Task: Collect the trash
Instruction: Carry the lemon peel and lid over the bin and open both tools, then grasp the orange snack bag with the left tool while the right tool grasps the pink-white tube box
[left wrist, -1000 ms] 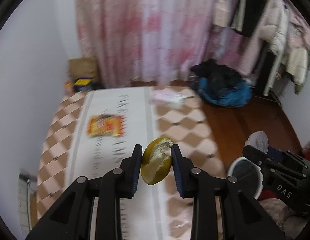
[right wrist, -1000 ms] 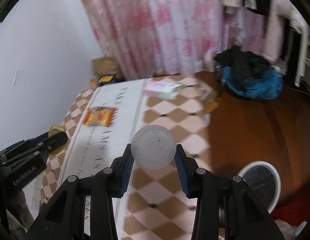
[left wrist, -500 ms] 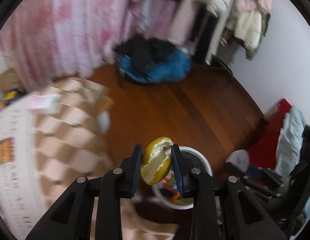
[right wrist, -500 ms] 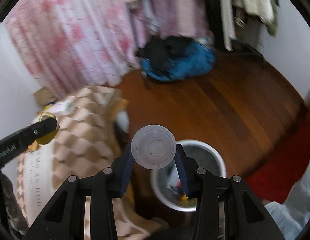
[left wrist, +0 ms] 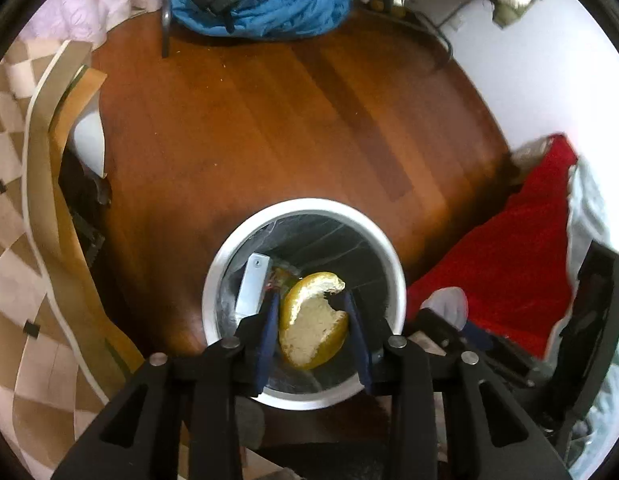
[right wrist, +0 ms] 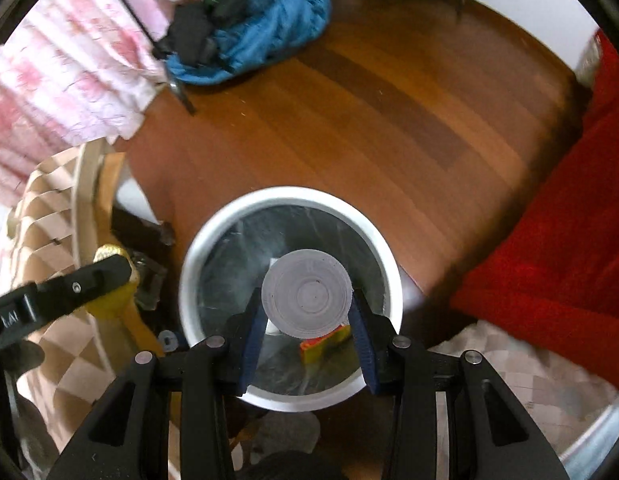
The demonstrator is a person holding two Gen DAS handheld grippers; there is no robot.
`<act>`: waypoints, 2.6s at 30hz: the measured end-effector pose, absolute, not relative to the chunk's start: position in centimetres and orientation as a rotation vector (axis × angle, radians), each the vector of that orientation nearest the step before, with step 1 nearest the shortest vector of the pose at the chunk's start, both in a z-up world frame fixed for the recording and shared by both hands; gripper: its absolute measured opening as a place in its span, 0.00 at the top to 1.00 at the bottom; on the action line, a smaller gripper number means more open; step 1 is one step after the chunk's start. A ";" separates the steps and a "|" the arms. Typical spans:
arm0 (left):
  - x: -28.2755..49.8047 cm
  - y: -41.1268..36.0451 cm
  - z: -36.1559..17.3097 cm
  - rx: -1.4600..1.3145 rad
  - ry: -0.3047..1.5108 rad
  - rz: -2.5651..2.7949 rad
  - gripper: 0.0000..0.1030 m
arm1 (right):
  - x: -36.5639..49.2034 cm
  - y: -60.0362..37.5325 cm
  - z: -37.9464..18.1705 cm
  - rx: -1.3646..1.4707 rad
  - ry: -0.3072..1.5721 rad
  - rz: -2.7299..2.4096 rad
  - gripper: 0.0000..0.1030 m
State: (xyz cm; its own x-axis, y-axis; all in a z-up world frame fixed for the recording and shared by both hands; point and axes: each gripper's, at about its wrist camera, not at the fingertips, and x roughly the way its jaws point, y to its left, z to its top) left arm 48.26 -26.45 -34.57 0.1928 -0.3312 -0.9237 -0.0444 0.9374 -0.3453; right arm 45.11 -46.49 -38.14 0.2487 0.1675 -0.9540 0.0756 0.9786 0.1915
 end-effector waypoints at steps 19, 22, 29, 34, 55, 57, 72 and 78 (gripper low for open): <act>47.1 -25.5 -34.4 -0.162 1.327 -0.108 0.07 | 45.6 -46.7 -40.1 0.207 1.378 -0.025 0.04; 46.3 -25.0 -33.0 -0.146 1.300 -0.090 0.07 | 45.1 -46.8 -39.2 0.187 1.380 -0.050 0.01; 44.6 -23.7 -29.3 -0.127 1.224 -0.062 0.07 | 44.0 -46.4 -35.5 0.125 1.348 -0.096 0.00; 43.2 -22.2 -26.0 -0.125 1.163 -0.039 0.07 | 43.0 -45.4 -31.6 0.138 1.302 -0.065 0.00; 33.4 7.7 -18.3 -0.344 0.972 0.568 0.07 | 42.7 -15.6 -18.6 -0.139 1.180 0.538 0.00; 32.0 11.7 -20.1 -0.374 0.993 0.664 0.07 | 43.5 -10.4 -19.6 -0.249 1.184 0.592 0.00; 26.1 21.1 -27.8 -0.559 1.015 0.829 0.07 | 51.4 15.0 -31.4 -0.805 1.222 0.724 0.00; 24.0 21.6 -27.3 -0.578 0.968 0.808 0.07 | 50.5 13.8 -31.8 -0.720 1.233 0.724 0.31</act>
